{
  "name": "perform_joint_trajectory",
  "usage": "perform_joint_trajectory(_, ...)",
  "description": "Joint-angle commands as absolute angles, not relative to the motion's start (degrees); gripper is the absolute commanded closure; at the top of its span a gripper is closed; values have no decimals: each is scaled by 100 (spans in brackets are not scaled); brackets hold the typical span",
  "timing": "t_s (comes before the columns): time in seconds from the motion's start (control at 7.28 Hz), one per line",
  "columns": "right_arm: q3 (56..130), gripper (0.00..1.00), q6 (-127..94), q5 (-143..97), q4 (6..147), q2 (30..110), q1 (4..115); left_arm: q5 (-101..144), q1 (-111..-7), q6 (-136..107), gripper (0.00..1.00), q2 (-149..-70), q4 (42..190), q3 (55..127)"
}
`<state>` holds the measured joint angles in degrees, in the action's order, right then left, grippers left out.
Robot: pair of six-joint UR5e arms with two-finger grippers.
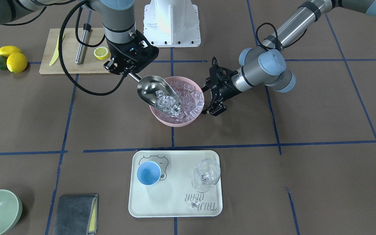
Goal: Put ice in cup with scoop
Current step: 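Lift the loaded scoop with the right gripper toward the blue cup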
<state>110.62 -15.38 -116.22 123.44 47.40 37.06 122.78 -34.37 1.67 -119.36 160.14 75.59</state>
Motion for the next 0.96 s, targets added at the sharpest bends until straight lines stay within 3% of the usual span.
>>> perform_joint_trajectory(0.0,10874,100,-1994,-11996,12436,4694,4138,12278,-3437,167,1,-11936,16014,7559)
perform_joint_trajectory(0.55,9180,100,-2048,-12234,12454,3799,4640,12278,-3437,150,1,-11944,16014,7559)
perform_joint_trajectory(0.82,8711,100,-2039,-12164,12454,3674,4632,12278,-3437,149,1,-11953,16022,7559)
